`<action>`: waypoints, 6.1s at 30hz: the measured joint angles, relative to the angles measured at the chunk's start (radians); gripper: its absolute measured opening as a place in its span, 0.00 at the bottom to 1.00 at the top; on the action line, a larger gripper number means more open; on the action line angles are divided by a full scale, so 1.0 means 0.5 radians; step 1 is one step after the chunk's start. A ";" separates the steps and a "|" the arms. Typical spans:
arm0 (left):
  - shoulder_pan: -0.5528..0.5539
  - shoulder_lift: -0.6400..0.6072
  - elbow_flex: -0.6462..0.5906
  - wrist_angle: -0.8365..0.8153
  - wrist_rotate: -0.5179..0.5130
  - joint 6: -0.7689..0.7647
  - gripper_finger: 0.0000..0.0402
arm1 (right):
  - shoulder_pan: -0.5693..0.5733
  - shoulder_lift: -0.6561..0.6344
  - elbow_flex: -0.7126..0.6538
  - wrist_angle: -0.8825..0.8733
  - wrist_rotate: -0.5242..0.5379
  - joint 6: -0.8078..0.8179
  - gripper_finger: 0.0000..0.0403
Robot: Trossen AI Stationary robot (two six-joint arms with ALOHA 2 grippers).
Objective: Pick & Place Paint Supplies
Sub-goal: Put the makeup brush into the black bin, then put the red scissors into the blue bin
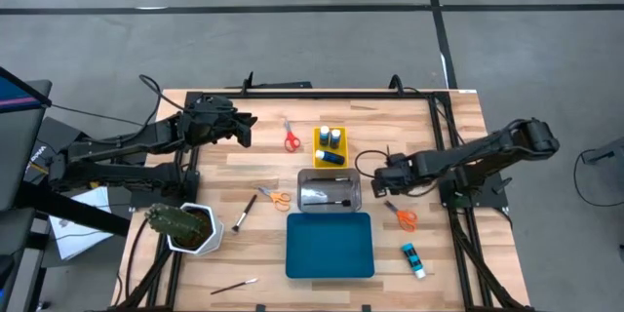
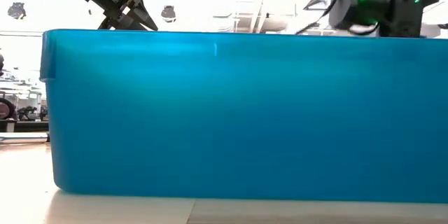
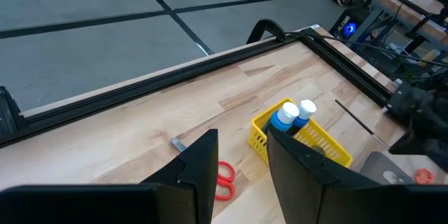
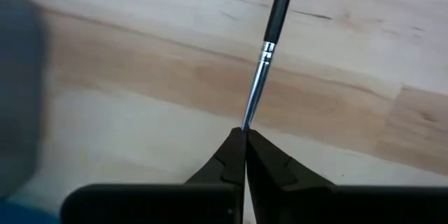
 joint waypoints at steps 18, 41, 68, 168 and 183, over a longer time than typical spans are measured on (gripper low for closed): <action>0.000 0.000 0.000 0.028 -0.001 -0.001 0.29 | 0.064 -0.588 0.034 -0.101 0.232 -0.817 0.00; 0.000 0.000 0.000 0.029 -0.010 -0.002 0.29 | -0.100 -0.058 0.686 0.096 -0.145 -2.559 0.00; -0.002 -0.001 -0.022 0.003 -0.009 0.016 0.29 | -0.123 0.789 1.112 -0.162 -0.303 -2.756 0.00; 0.089 0.035 -0.147 0.674 0.037 -0.021 0.29 | -0.416 0.180 1.110 0.108 0.092 -1.961 0.11; 0.106 0.854 0.613 0.485 0.262 -0.162 0.29 | -0.501 0.031 1.111 0.045 0.092 -1.991 0.11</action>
